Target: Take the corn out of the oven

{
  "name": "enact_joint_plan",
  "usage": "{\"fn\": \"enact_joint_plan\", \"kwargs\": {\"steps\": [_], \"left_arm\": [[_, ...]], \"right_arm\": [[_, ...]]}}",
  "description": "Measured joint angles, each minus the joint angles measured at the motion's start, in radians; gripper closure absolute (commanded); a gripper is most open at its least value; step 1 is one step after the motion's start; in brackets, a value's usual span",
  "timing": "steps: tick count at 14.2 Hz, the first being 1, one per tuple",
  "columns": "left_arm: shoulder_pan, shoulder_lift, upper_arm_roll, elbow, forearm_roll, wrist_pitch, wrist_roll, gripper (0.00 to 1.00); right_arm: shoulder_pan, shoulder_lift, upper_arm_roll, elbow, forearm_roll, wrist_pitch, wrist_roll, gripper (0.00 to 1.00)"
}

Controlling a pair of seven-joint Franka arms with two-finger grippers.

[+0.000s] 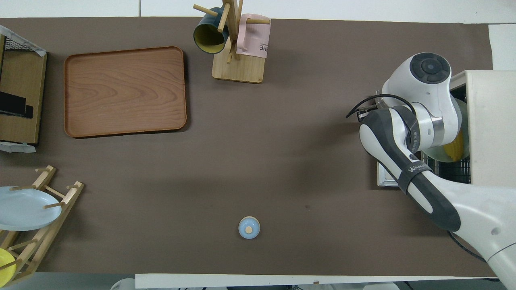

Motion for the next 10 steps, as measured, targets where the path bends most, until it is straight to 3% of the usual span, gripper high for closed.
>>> {"fn": "enact_joint_plan", "kwargs": {"steps": [1,4,5,10], "left_arm": [[0.0,0.0,0.0,0.0,0.0,0.0,0.0,0.0],[0.0,0.0,0.0,0.0,0.0,0.0,0.0,0.0],[0.0,0.0,0.0,0.0,0.0,0.0,0.0,0.0],[0.0,0.0,0.0,0.0,0.0,0.0,0.0,0.0]], "right_arm": [[0.012,0.0,0.0,0.01,0.036,0.0,0.011,0.89],[0.047,-0.013,-0.002,0.054,0.061,-0.032,0.053,0.41],[0.046,-0.029,-0.005,0.064,0.061,-0.072,0.056,0.31],[-0.015,-0.142,-0.026,0.071,-0.065,-0.253,0.056,0.31]]}}
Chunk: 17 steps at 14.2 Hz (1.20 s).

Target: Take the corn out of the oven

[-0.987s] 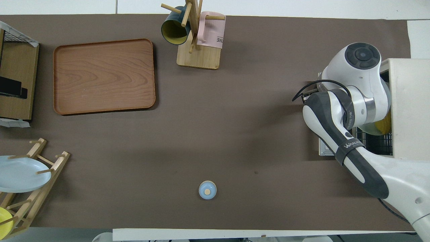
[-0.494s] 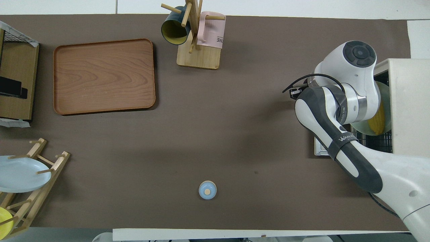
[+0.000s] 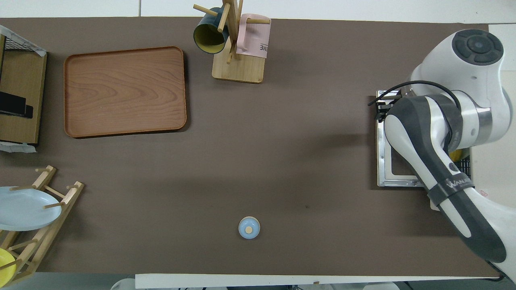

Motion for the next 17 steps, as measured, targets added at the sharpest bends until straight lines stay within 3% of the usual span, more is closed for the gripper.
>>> {"fn": "enact_joint_plan", "kwargs": {"steps": [5,10,15,17], "left_arm": [[0.0,0.0,0.0,0.0,0.0,0.0,0.0,0.0],[0.0,0.0,0.0,0.0,0.0,0.0,0.0,0.0],[0.0,0.0,0.0,0.0,0.0,0.0,0.0,0.0],[0.0,0.0,0.0,0.0,0.0,0.0,0.0,0.0]], "right_arm": [[-0.125,-0.008,-0.001,-0.058,-0.023,0.023,-0.001,0.36],[-0.131,-0.009,0.005,-0.114,-0.023,0.099,0.0,0.43],[-0.131,-0.01,0.005,-0.131,-0.023,0.115,0.0,0.72],[-0.13,-0.01,0.005,-0.141,-0.023,0.121,-0.002,1.0]]}}
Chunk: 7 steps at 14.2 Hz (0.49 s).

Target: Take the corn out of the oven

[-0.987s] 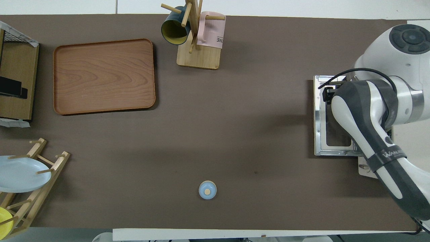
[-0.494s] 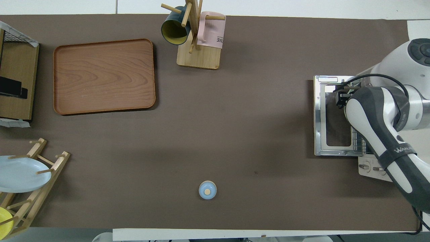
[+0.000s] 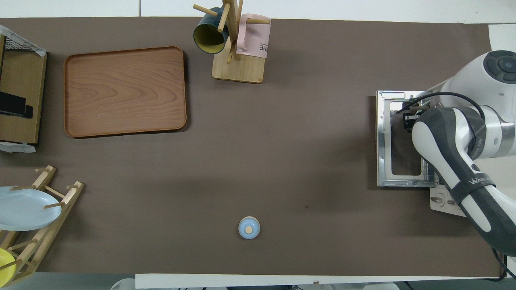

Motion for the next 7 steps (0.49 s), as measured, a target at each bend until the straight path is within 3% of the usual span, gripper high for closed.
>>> {"fn": "enact_joint_plan", "kwargs": {"steps": [4,7], "left_arm": [[0.0,0.0,0.0,0.0,0.0,0.0,0.0,0.0],[0.0,0.0,0.0,0.0,0.0,0.0,0.0,0.0]], "right_arm": [[0.051,-0.008,0.002,0.01,-0.039,-0.01,-0.031,1.0],[0.204,0.002,0.005,0.074,-0.043,-0.09,0.03,1.0]]}}
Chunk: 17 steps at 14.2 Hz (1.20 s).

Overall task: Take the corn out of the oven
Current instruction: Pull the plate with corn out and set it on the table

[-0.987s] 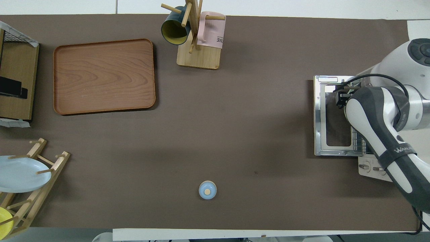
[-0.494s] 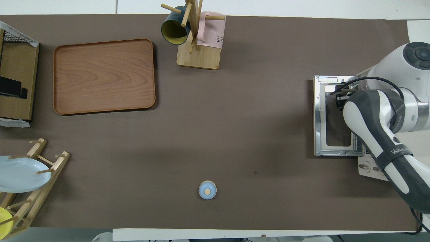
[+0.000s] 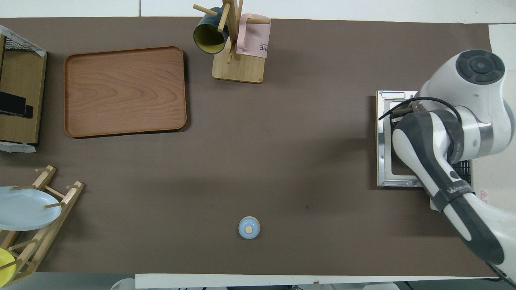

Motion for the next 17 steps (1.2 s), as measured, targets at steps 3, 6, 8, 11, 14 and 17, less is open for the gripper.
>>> {"fn": "enact_joint_plan", "kwargs": {"steps": [3,6,8,11,14,17], "left_arm": [[0.0,0.0,0.0,0.0,0.0,0.0,0.0,0.0],[0.0,0.0,0.0,0.0,0.0,0.0,0.0,0.0],[0.0,0.0,0.0,0.0,0.0,0.0,0.0,0.0],[0.0,0.0,0.0,0.0,0.0,0.0,0.0,0.0],[0.001,-0.001,0.0,-0.001,0.0,-0.023,0.0,0.0],[0.042,-0.01,0.001,-0.014,0.0,-0.053,-0.002,0.0]], "right_arm": [[0.231,0.072,0.009,0.192,0.008,-0.156,0.252,1.0],[0.42,0.226,0.012,0.41,0.074,-0.22,0.508,1.0],[0.504,0.343,0.012,0.509,0.094,-0.2,0.623,1.0],[0.592,0.507,0.012,0.623,0.096,-0.104,0.766,0.97],[0.619,0.589,0.015,0.667,0.096,-0.062,0.839,0.42],[0.589,0.584,0.017,0.696,0.096,-0.064,0.854,0.01]]}}
